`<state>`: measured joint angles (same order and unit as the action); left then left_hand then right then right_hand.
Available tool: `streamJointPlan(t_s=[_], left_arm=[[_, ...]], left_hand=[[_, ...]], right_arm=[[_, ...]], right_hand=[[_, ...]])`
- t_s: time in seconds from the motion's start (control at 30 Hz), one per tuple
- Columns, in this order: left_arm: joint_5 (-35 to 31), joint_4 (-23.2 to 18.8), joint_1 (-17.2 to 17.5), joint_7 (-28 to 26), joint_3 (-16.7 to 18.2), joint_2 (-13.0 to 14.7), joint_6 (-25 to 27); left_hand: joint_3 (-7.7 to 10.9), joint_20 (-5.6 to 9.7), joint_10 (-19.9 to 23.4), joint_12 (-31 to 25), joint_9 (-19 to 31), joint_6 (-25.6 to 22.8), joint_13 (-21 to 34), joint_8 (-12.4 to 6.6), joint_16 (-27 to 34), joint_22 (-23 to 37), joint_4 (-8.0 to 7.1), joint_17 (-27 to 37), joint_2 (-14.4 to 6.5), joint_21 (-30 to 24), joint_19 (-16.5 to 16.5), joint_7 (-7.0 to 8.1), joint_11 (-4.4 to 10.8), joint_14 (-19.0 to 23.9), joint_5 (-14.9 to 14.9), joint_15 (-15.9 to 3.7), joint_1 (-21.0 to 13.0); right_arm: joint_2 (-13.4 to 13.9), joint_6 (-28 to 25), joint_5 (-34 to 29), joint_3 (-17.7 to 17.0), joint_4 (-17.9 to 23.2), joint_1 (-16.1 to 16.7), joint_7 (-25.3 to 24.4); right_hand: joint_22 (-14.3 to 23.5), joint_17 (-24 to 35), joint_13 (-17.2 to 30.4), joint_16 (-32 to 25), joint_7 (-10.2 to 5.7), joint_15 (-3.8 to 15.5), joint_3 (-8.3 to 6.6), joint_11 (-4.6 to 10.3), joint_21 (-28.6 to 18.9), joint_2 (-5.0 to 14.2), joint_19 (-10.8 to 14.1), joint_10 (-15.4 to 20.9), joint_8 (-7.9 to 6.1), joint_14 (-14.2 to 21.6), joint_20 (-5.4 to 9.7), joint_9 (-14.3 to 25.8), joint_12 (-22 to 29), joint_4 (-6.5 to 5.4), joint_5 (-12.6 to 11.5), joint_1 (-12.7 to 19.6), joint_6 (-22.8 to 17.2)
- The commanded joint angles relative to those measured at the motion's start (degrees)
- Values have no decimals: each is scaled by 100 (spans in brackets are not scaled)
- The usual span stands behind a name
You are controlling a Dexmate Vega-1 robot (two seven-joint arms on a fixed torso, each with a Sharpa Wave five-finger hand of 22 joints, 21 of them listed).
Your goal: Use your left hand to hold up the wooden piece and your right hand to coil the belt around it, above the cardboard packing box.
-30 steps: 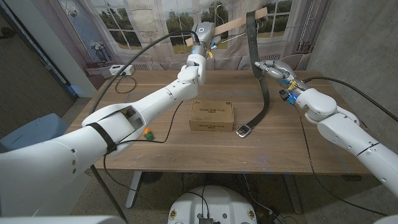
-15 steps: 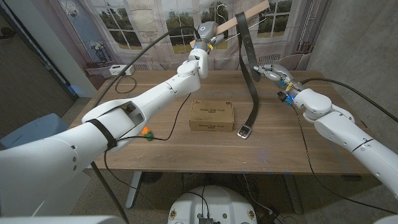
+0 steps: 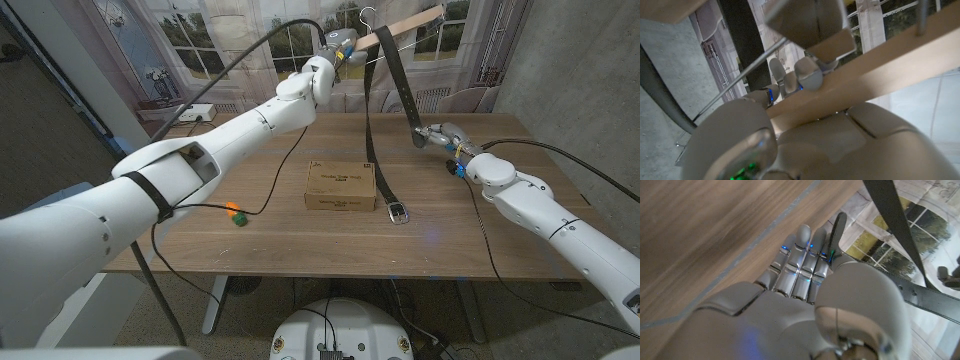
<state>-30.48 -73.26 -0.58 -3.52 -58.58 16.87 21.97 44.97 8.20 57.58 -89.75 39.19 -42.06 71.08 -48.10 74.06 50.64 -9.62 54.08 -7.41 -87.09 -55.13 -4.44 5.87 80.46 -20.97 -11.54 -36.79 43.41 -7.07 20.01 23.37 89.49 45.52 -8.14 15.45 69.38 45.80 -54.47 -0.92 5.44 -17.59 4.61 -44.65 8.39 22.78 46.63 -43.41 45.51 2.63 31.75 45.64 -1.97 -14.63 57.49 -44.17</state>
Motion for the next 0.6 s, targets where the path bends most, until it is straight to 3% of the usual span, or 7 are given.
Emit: streamJointPlan(t_s=[0.03,0.2,0.23,0.33,0.6], left_arm=[[-32,128,-730,2040,-410,192,-649],[42,227,-807,2385,-381,202,-975],[62,174,-789,2424,-343,250,-1011],[65,38,-741,2536,-275,346,-1046],[193,-409,-503,2757,-19,622,-1198]], left_hand=[[52,215,105,6,-62,50,-4,4,-35,-111,4,-24,-67,73,47,35,204,-56,16,-6,198],[59,187,49,3,-169,63,-4,21,-72,-253,23,-54,-2,125,92,77,222,-73,0,-7,241],[60,182,33,6,-169,78,-4,21,-76,-281,24,-57,3,140,99,76,230,-74,-2,-5,245],[59,183,23,3,-204,75,-4,25,-106,-327,26,-88,22,154,109,90,236,-85,-7,2,260],[69,171,-17,-2,-225,110,-5,-6,-129,-463,38,-109,90,185,147,110,204,-79,-41,5,301]], right_arm=[[-541,-251,-796,824,-1872,-997,-269],[-847,-103,-1325,1253,-2850,-1667,-293],[-972,3,-1506,1407,-3260,-1952,-267],[-1164,205,-1729,1604,-3880,-2352,-263],[-1520,618,-2069,1912,-5074,-3139,-491]], right_hand=[[6,38,38,-15,-44,692,-6,59,-34,239,-60,-131,-38,-61,12,24,-7,-55,-33,277,23],[-4,56,50,-16,-43,693,-8,66,-48,238,-88,-165,-36,-92,20,27,-13,-69,-35,272,56],[-7,54,62,-20,-43,696,-7,79,-51,241,-99,-175,-32,-88,26,25,-9,-73,-36,270,66],[-14,61,65,-19,-53,695,-7,83,-53,237,-135,-186,-36,-105,40,31,-12,-84,-38,264,81],[-28,69,99,-4,-56,699,-6,90,-82,237,-156,-223,-51,-158,71,39,-4,-116,-47,247,87]])
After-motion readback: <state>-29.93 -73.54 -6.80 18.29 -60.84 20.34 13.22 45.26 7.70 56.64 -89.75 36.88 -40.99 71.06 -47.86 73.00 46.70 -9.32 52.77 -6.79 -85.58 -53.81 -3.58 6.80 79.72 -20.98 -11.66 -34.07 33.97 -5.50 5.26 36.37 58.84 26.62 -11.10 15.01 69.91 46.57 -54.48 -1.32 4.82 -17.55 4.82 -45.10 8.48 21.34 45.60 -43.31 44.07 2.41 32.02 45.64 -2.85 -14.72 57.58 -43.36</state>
